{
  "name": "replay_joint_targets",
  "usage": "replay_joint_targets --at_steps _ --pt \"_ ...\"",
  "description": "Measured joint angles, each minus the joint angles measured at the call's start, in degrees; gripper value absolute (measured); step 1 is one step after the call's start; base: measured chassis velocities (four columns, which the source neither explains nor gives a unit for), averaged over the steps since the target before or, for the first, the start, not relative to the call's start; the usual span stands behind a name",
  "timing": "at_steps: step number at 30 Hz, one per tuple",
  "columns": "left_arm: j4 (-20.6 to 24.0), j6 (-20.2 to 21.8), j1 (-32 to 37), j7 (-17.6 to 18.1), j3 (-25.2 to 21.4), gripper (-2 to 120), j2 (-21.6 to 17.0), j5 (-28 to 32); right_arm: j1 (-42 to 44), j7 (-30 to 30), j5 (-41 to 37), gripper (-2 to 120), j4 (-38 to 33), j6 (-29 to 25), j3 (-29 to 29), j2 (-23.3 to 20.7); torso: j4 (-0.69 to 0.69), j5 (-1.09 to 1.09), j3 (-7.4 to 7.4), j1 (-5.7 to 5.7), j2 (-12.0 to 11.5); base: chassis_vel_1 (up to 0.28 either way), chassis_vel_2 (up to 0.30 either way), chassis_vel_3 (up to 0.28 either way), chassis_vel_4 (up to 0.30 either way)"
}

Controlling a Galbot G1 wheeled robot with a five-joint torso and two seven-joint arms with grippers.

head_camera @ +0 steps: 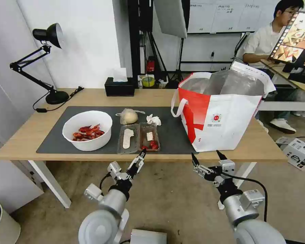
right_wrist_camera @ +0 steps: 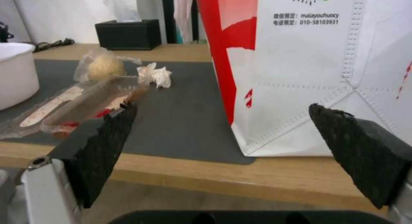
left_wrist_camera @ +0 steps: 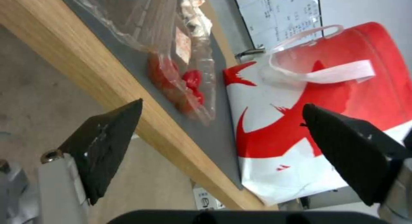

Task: Pick up the trash from the table and place it into the takeout bag.

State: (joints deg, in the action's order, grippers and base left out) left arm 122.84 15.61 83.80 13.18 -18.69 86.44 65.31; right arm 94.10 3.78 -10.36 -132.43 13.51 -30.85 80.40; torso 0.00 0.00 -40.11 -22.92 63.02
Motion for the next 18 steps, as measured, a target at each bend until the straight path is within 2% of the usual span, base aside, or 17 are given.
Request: replay_joint_targets --at_steps 18 --pt "-6.3 0.0 -7.1 1.6 -1.0 100 -0.7 2.8 0.0 0.0 0.2 100 0.1 0.1 -0.3 -0.1 0.00 0.00 0.00 0.00 0.0 0.000 0.000 0.000 0.000"
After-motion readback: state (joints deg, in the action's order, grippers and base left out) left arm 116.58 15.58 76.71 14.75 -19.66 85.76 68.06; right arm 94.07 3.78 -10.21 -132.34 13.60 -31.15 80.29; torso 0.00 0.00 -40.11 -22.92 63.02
